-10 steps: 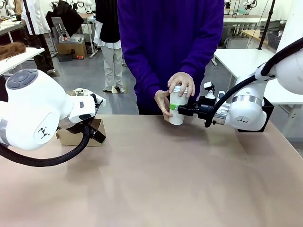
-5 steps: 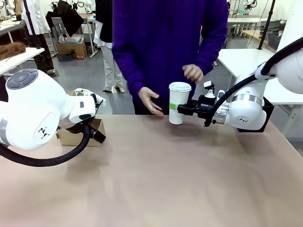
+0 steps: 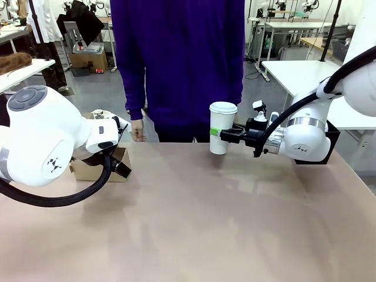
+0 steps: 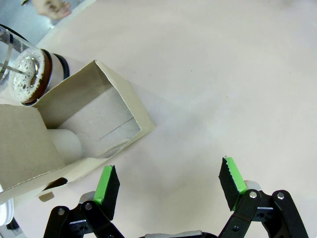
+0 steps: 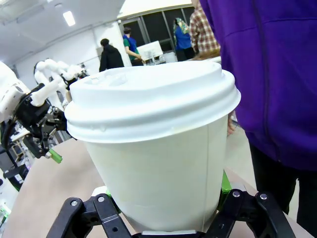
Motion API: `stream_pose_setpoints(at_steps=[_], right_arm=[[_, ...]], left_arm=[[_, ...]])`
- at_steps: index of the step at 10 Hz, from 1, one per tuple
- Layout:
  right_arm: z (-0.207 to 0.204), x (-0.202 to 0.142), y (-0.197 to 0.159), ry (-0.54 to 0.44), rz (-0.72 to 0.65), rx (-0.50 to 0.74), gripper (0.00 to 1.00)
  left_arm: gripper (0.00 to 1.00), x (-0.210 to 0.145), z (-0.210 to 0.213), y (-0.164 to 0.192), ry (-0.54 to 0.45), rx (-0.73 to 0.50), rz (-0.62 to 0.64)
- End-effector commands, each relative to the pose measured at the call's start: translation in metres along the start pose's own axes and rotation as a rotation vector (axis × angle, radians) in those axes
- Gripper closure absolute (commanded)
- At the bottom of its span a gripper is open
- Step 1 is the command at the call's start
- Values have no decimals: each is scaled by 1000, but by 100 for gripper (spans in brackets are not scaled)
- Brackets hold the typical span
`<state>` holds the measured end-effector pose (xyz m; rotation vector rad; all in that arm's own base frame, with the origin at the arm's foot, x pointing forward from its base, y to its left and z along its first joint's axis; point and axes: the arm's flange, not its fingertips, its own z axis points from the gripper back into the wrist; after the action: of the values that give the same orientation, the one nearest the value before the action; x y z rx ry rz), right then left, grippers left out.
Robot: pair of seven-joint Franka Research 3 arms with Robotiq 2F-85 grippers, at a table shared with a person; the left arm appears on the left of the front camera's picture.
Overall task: Pour a drink into a cup and package it in a carrier.
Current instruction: When a person places the Paper Cup Lid on the 600 ml Paper Cup , lift the 600 ml Paper Cup.
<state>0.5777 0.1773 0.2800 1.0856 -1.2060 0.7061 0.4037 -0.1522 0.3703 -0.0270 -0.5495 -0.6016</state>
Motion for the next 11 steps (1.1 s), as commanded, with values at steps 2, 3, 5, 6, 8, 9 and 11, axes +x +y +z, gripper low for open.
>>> stream_pose_setpoints(at_steps=[2, 3, 5, 6, 8, 9, 11], right_arm=[[-2, 5, 2, -1, 5, -5, 20], [-2, 5, 2, -1, 5, -5, 20], [-2, 5, 2, -1, 5, -5, 20], [-2, 5, 2, -1, 5, -5, 20], [0, 0, 0, 0, 0, 0, 20], [2, 20, 1, 12, 4, 2, 20], [24, 63, 8, -22, 11, 60, 20]], left_arm=[[0, 0, 0, 0, -1, -2, 1], [0, 0, 0, 0, -1, -2, 1], [0, 0, 0, 0, -1, -2, 1], [0, 0, 0, 0, -1, -2, 1], [0, 0, 0, 0, -1, -2, 1], [0, 0, 0, 0, -1, -2, 1], [0, 0, 0, 0, -1, -2, 1]])
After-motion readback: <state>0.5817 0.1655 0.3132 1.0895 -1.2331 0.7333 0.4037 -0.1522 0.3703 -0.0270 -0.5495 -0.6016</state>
